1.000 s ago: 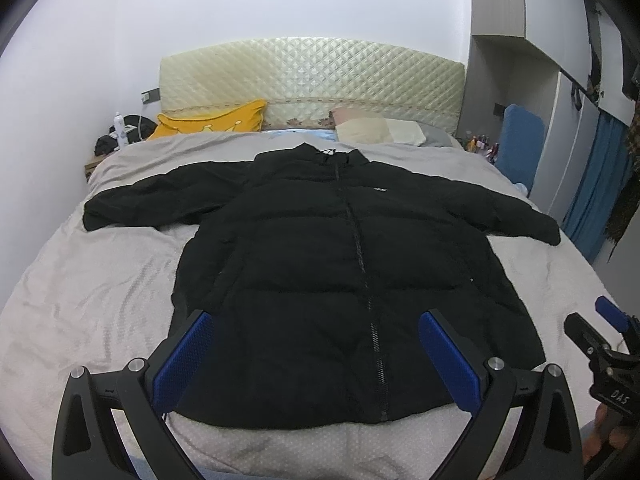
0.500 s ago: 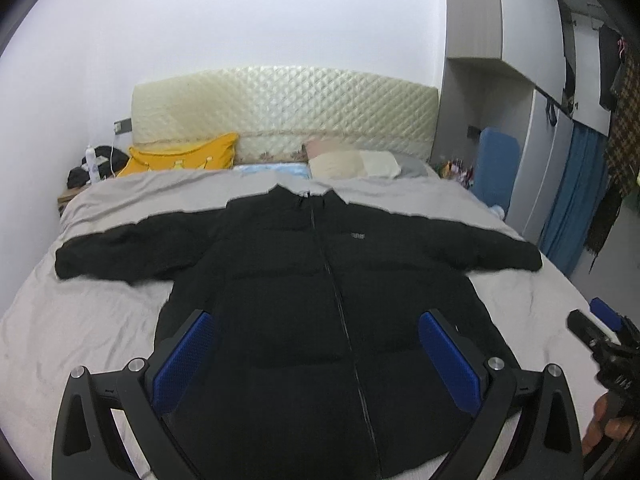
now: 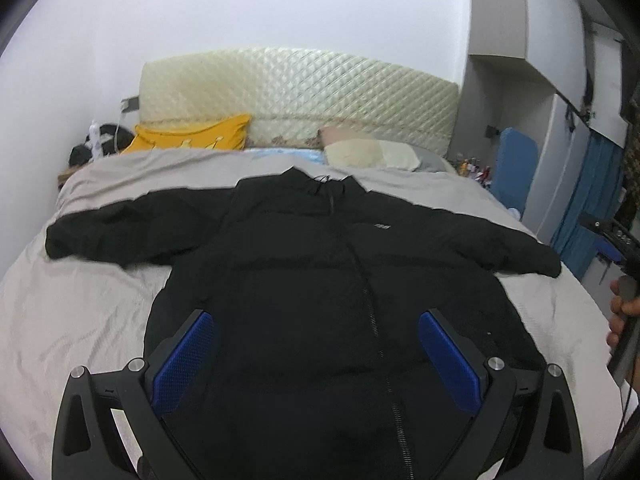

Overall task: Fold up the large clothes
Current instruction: 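Grasp the black jacket's sleeve cuff with the right gripper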

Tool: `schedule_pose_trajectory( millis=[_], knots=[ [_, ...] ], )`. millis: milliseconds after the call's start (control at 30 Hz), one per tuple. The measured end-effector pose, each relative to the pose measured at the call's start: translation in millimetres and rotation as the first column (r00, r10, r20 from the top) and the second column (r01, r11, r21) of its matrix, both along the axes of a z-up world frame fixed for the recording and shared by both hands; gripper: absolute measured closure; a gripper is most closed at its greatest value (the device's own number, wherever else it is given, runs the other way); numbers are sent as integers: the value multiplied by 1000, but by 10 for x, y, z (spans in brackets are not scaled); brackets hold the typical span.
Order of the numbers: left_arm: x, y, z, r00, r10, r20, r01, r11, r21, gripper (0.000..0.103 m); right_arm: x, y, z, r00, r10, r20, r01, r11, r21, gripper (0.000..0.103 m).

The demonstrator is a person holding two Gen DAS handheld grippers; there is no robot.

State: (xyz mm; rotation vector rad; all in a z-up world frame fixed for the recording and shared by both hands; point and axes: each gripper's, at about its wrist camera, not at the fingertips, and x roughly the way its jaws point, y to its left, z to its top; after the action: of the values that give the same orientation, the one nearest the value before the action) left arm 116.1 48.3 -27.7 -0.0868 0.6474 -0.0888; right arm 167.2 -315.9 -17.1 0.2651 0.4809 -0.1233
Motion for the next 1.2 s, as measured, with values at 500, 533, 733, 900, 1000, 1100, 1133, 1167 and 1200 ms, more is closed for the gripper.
schedule_pose_trajectory(
  millis=[500,533,733,900,1000,1100,1133,1167,1200],
  knots=[
    [225,85,-454,997,56,-59,-56,998,-3,0,839,-1927,-1289,954,-253,-159,289,919,269,5],
    [258,88,-469,997,57,-59,-58,998,-11,0,846,-2012,-1358,950,-264,-166,304,904,302,5],
    [401,80,-572,996,74,-56,-74,997,-12,0,1140,-2568,-1922,942,-278,-186,335,773,540,5],
    [550,131,-675,992,120,-50,-121,993,-15,0,1427,-2832,-2106,942,-330,-66,308,768,561,5],
    [691,166,-753,987,151,-48,-151,989,-1,0,1528,-3020,-2102,922,-387,20,306,757,577,11],
    [872,196,-801,981,184,-57,-179,980,86,0,1629,-3178,-2126,895,-444,37,350,751,559,32],
    [909,215,-803,980,192,-54,-187,978,98,0,1660,-3213,-2149,889,-456,47,356,750,557,43],
    [944,253,-808,978,203,-50,-198,975,99,0,1676,-3230,-2178,883,-467,43,367,746,555,54],
    [974,291,-817,976,209,-53,-204,975,93,0,1686,-3241,-2195,877,-479,37,380,738,558,58]
  ],
)
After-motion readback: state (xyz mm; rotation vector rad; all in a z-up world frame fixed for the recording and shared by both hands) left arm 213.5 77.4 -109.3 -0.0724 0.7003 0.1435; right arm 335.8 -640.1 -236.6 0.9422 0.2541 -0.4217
